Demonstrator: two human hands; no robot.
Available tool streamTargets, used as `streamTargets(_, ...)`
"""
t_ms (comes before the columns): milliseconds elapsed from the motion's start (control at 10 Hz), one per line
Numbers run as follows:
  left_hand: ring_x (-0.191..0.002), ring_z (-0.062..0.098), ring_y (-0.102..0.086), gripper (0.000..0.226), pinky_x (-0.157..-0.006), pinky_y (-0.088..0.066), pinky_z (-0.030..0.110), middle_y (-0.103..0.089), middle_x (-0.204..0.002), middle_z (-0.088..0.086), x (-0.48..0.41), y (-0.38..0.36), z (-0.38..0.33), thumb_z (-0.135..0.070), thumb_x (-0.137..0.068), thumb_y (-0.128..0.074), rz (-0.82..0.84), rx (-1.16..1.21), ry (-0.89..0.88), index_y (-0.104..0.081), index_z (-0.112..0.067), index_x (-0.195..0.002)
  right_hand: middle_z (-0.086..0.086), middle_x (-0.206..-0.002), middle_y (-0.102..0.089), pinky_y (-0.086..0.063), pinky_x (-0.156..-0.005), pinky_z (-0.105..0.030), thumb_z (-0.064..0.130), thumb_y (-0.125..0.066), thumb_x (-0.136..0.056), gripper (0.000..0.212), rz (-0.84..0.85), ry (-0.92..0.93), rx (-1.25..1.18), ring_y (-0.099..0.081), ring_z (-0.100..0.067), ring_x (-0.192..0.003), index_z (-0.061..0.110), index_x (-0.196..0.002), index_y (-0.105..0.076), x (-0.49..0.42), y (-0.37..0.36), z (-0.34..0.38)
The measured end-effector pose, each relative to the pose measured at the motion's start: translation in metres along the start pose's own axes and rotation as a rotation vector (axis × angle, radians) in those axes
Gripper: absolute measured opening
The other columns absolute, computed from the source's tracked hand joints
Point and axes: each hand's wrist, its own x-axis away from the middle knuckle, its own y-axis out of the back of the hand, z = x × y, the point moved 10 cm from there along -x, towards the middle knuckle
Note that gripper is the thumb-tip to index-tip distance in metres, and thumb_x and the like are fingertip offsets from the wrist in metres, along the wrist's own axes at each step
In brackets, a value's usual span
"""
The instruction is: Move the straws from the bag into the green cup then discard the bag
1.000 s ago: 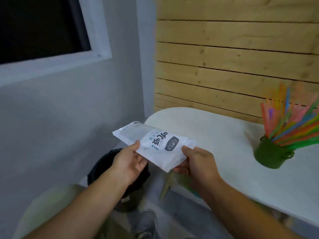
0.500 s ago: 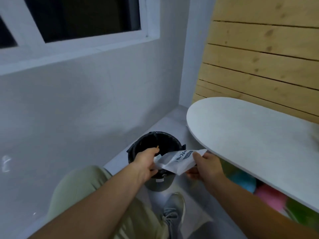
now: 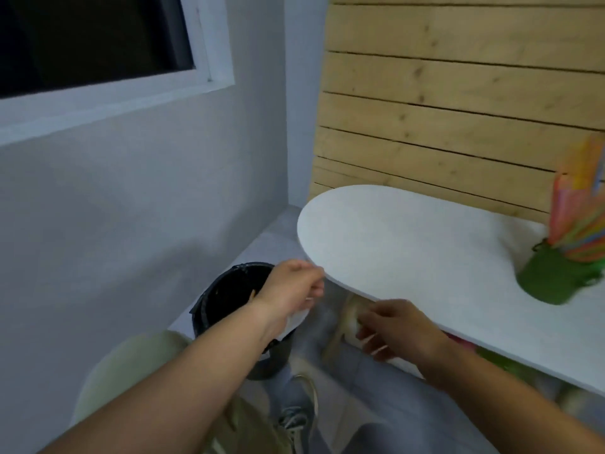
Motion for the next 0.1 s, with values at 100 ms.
streamTargets(100, -0.083, 0.014, -0.074, 0.011, -0.081, -0.058, 0.031, -0.078, -0.094, 0.003, 0.0040, -0.0597, -0.0455, -0.026, -0.096, -0.066, 0.201, -0.162, -0.099, -0.070, -0.016, -0.094, -0.007, -0.074, -0.076, -0.057, -0.056, -0.031, 0.018, -0.061, -0.096, 0.022, -0.054, 0.126, 0.096, -0.069, -0.020, -0.059, 0.008, -0.082, -0.074, 0.0637, 0.0716, 0.0225)
